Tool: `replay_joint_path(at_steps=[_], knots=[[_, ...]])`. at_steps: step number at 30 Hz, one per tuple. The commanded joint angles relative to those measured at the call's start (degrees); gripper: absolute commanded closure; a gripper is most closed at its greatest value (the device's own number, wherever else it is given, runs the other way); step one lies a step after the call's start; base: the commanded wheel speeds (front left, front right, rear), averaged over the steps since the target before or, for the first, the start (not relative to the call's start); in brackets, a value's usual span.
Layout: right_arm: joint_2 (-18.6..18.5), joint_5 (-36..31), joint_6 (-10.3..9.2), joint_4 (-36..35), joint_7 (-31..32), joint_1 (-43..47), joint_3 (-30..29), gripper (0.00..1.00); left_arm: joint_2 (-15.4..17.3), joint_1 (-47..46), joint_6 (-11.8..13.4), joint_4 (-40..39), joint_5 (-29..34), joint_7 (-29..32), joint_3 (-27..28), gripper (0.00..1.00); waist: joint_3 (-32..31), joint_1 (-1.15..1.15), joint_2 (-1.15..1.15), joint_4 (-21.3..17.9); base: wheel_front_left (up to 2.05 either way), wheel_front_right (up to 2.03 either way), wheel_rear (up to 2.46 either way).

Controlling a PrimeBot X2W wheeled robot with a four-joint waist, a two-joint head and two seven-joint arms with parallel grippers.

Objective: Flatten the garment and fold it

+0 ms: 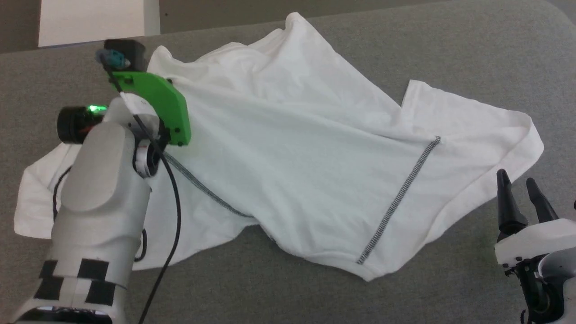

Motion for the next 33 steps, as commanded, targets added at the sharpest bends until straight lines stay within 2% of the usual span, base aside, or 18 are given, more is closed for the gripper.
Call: replay_joint_path(at_steps=[1, 9, 10, 11, 17, 21, 27, 33], knots=[[0.00, 0.23, -0.09, -0.07, -0.42, -0.96, 0.23, 0.00, 1.12, -2.40, 0.45, 0.86, 1.24, -1.18, 0.20, 1.00, 1.34, 0.00, 0.00, -1.10, 0.00, 0.00, 0.00], [0.00, 0.32, -0.09, 0.15, -1.18, -1.52, 1.22, 0.00, 1.73, -6.73, 1.58, 6.10, 1.30, -7.67, 1.31, 1.00, 3.02, 0.00, 0.00, -2.16, 0.00, 0.00, 0.00], [0.00, 0.30, -0.09, 0.25, -1.21, -1.48, 1.24, 0.00, 1.65, -6.68, 1.51, 6.93, 1.15, -7.97, 1.32, 0.52, 2.95, 0.00, 0.00, -2.05, 0.00, 0.00, 0.00], [0.00, 0.27, -0.09, 0.36, -1.20, -1.40, 1.28, 0.00, 1.37, -6.63, 1.32, 7.64, 0.68, -8.78, 1.56, 0.00, 2.76, 0.00, 0.00, -1.79, 0.00, 0.00, 0.00], [0.00, -0.29, -0.09, 0.44, -0.15, -0.36, 0.96, 0.00, -0.51, -5.24, -1.42, 5.33, -3.65, -18.52, 4.60, 0.00, -0.24, 0.00, 0.00, 1.15, 0.00, 0.00, 0.00], [0.00, -0.74, -0.09, 0.09, 1.73, 1.06, 0.29, 0.00, -1.16, 1.15, -2.55, -0.60, -6.37, -26.11, 7.20, 0.00, -3.79, 0.00, 0.00, 3.74, 0.00, 0.00, 0.00], [0.01, -1.35, -0.09, -1.20, 5.25, 3.73, -1.02, 0.00, -1.91, 18.72, 0.41, -12.34, -7.94, -32.58, 10.56, 0.00, -8.35, 0.00, 0.00, 7.14, 0.00, 0.00, 0.00], [0.01, -2.64, -0.09, -1.66, 11.62, 6.47, -1.99, 0.00, -5.57, 35.54, 4.79, -21.28, -11.52, -33.55, 14.13, 0.00, -11.08, 0.00, 0.00, 9.47, 0.00, 0.00, 0.00]])
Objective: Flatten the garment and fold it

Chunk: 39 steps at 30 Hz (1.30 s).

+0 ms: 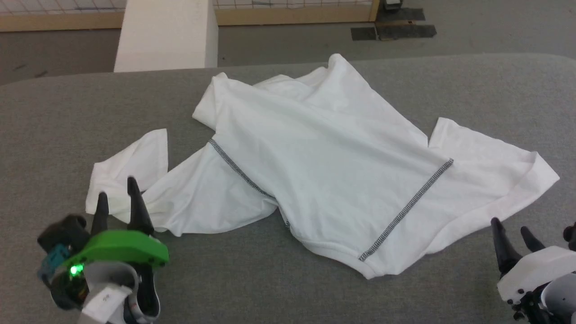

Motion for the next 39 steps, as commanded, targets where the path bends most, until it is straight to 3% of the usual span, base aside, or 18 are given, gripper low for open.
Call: replay_joint_path(at_steps=[1, 5, 12, 16, 21, 22, 23, 25, 33, 36, 39], knots=[[0.02, -1.08, -0.09, -0.27, 1.95, 0.96, 0.13, 0.00, -0.71, 2.75, 0.72, -1.50, -0.95, -0.02, 0.23, 0.00, -3.10, 0.00, 0.00, 3.03, 0.00, 0.00, 0.00], [0.02, -5.23, -0.09, -1.26, 8.75, -0.75, 0.02, 0.00, -1.94, 8.78, 2.26, -5.11, -2.50, 1.43, -0.15, 0.00, -3.47, 0.00, 0.00, 3.20, 0.00, 0.00, 0.00], [-0.16, -17.10, -0.09, 2.43, 28.77, -10.02, 2.35, 0.00, -2.22, 10.91, 2.97, -8.48, -2.96, 5.22, -2.55, 0.00, -2.62, 0.00, 0.00, 3.79, 0.00, 0.00, 0.00], [-0.78, -19.41, -0.09, 6.34, 35.11, -11.28, 3.81, 0.00, -2.15, 10.05, 2.80, -8.54, -2.89, 6.12, -3.56, 0.00, -1.85, 0.00, 0.00, 4.59, 0.00, 0.00, 0.00], [-1.02, -19.63, -0.09, 9.13, 37.57, -10.87, 4.05, 0.00, -2.24, 9.74, 2.64, -8.37, -2.93, 6.40, -4.47, 0.00, -1.27, 0.00, 0.00, 5.28, 0.00, 0.00, 0.00], [-0.99, -19.42, -0.09, 9.25, 37.01, -10.94, 3.79, 0.53, -2.25, 9.70, 2.63, -8.37, -2.95, 6.38, -4.56, 0.00, -1.13, 0.00, 0.00, 5.36, 0.00, 0.00, 0.00], [-0.97, -19.13, -0.09, 9.25, 36.31, -11.02, 3.79, 0.81, -2.25, 9.68, 2.63, -8.40, -2.98, 6.36, -4.61, 0.00, -1.07, 0.00, 0.00, 5.37, 0.00, 0.00, 0.00], [-0.93, -18.74, -0.09, 9.03, 34.43, -11.15, 3.73, 1.00, -2.11, 9.64, 2.53, -8.50, -2.94, 6.43, -4.78, 0.00, -1.07, 0.00, 0.00, 5.30, 0.00, 0.00, 0.00], [-0.38, -14.35, -0.09, 3.17, 27.81, -9.39, 0.07, 1.00, -1.83, 8.23, 1.06, -12.05, -3.37, 10.14, -7.93, 0.00, -1.88, 0.00, 0.00, 4.52, 0.00, 0.00, 0.00], [-0.15, -12.55, -0.09, 0.18, 25.97, -8.00, -1.25, 1.00, -2.27, 7.52, 0.49, -13.69, -5.69, 15.59, -10.59, 0.00, -2.21, 0.00, 0.00, 3.79, 0.00, 0.00, 0.00], [-0.06, -11.74, -0.09, -1.77, 25.14, -7.07, -1.19, 1.00, -2.58, 7.31, 1.95, -13.01, -8.11, 24.86, -13.85, 0.00, -2.19, 0.00, 0.00, 2.91, 0.00, 0.00, 0.00]])
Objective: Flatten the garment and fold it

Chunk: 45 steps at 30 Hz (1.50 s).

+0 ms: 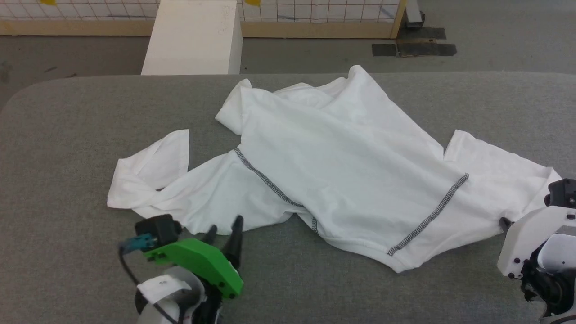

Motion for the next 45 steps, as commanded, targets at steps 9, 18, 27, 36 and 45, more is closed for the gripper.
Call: replay_joint_path(at_steps=[9, 18, 27, 36, 45], knots=[[0.11, 3.10, -0.09, -1.42, -1.53, 0.59, 3.33, 1.00, 0.53, -5.35, 7.21, 7.02, -1.33, 6.80, 2.51, 0.00, 1.91, 0.00, 0.00, -3.07, 0.00, 0.00, 0.00], [0.12, 4.00, -0.09, -1.45, -2.31, 0.14, 4.89, 1.00, 1.92, -8.78, 5.93, 16.47, -1.83, 4.73, 4.00, 1.00, 3.15, 0.00, 0.00, -4.22, 0.00, 0.00, 0.00], [0.12, 16.27, -0.09, -3.18, -6.81, -1.44, 1.65, 1.00, 2.39, -9.04, 0.81, 11.25, -4.10, -2.30, 6.51, 1.00, 1.48, 0.00, 0.00, -3.01, 0.00, 0.00, 0.00], [0.12, 34.42, -0.09, -10.14, -8.25, -11.14, -0.73, 1.00, 7.59, -18.88, -2.17, -4.56, -3.88, -2.79, 8.97, 1.00, -2.42, 0.00, 0.00, -1.72, 0.00, 0.00, 0.00], [0.12, 31.72, -0.09, -15.90, -1.98, -26.35, -3.56, 1.00, 12.21, -33.46, -2.37, -9.76, -1.35, -0.77, 9.51, 1.00, -5.45, 0.00, 0.00, -0.52, 0.00, 0.00, 0.00]])
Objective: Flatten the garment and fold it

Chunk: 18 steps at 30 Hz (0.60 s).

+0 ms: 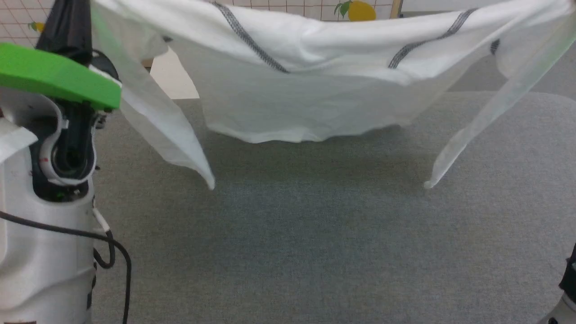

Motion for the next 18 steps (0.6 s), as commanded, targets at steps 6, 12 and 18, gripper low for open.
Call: replay_joint_path(at_steps=[6, 12, 18], knots=[[-0.06, -2.52, -0.08, 2.55, 3.19, -10.12, -1.58, 1.00, 2.23, -7.98, -0.10, 1.58, 1.67, 1.79, -0.50, 1.00, -1.81, 0.00, 0.00, 0.82, 0.00, 0.00, 0.00], [-0.05, -3.32, -0.08, 6.63, 5.84, -16.11, -2.64, 1.00, 4.21, -12.49, 0.40, 5.48, 2.41, 3.94, -0.48, 1.00, -1.04, 0.00, 0.00, 0.72, 0.00, 0.00, 0.00], [-0.05, -4.57, -0.08, 11.28, 7.67, -22.57, -4.78, 1.00, 6.63, -16.95, 0.22, 11.30, 3.88, 5.53, -1.01, 1.00, 3.00, 0.00, 0.00, 0.39, 0.00, 0.00, 0.00]])
